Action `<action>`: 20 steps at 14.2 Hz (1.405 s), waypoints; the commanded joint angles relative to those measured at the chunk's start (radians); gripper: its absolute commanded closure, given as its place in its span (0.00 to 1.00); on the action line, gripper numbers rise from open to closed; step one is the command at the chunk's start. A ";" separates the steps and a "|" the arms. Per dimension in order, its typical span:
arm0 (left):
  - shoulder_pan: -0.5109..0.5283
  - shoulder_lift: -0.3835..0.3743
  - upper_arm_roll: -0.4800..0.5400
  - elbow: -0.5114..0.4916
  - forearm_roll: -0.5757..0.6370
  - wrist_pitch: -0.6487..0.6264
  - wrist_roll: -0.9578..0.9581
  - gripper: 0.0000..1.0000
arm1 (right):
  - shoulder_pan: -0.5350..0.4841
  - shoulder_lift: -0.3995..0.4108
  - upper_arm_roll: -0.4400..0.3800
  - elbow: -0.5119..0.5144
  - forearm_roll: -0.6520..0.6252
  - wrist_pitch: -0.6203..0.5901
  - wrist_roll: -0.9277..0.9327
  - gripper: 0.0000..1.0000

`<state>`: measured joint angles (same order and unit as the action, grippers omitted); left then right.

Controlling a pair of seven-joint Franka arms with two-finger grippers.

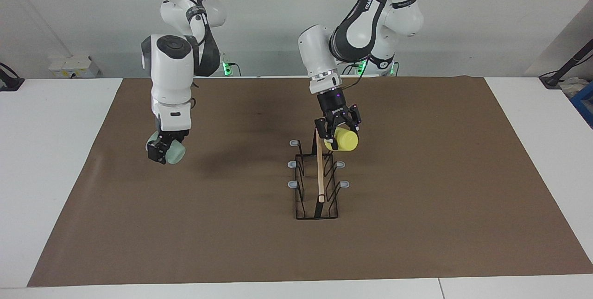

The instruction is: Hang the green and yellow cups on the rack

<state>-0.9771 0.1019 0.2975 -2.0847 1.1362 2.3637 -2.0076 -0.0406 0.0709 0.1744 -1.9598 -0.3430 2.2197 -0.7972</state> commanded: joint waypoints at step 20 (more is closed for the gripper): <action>0.398 -0.158 0.015 0.127 -0.794 0.006 1.318 0.00 | -0.128 -0.069 0.000 0.024 1.415 0.023 -0.666 1.00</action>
<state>-0.6409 -0.0087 0.3208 -1.9412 0.4320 2.3751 -0.8456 -0.1638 0.0200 0.1654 -1.9300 0.9811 2.2411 -1.4269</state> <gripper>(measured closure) 0.000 0.352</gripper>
